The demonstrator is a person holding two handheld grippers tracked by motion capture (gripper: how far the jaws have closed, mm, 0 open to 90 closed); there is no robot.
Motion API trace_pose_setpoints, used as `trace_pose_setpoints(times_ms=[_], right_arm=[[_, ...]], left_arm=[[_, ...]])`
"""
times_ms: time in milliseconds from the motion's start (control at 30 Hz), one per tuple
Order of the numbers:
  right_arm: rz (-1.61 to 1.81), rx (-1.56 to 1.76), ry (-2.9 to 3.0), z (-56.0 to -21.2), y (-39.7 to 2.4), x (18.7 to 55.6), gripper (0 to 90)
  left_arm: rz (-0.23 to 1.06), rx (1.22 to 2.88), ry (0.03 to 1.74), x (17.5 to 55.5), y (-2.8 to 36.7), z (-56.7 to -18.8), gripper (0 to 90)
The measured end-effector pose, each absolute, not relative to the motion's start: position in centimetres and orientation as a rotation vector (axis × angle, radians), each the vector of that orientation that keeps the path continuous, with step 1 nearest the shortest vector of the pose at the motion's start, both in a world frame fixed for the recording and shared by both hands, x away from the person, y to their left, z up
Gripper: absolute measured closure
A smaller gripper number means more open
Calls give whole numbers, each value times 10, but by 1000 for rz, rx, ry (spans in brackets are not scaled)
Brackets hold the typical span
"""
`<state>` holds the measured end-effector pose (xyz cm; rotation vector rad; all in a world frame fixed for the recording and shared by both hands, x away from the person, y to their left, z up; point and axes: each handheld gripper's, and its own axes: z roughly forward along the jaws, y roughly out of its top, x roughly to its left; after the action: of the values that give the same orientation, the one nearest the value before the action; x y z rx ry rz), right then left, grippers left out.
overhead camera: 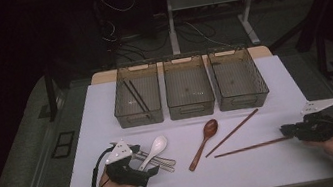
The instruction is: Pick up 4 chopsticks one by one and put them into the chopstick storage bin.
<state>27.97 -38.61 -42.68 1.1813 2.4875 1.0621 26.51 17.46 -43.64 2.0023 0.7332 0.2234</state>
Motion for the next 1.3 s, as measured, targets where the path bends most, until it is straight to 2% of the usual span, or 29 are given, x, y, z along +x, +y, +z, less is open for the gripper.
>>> trace_pose_setpoints(times_ms=[200,600,1000,1300], right_arm=[[1127,1010,2612,-426,-347,284,700],[1116,688,2834,-437,-274,295,711],[1040,573,2870,-443,-260,298,794],[1027,531,2881,-442,-259,295,825]], left_arm=[[223,2003,733,265,174,-436,0],[220,2004,732,265,174,-437,0],[221,2008,727,265,174,-437,0],[221,2006,728,265,174,-437,0]])
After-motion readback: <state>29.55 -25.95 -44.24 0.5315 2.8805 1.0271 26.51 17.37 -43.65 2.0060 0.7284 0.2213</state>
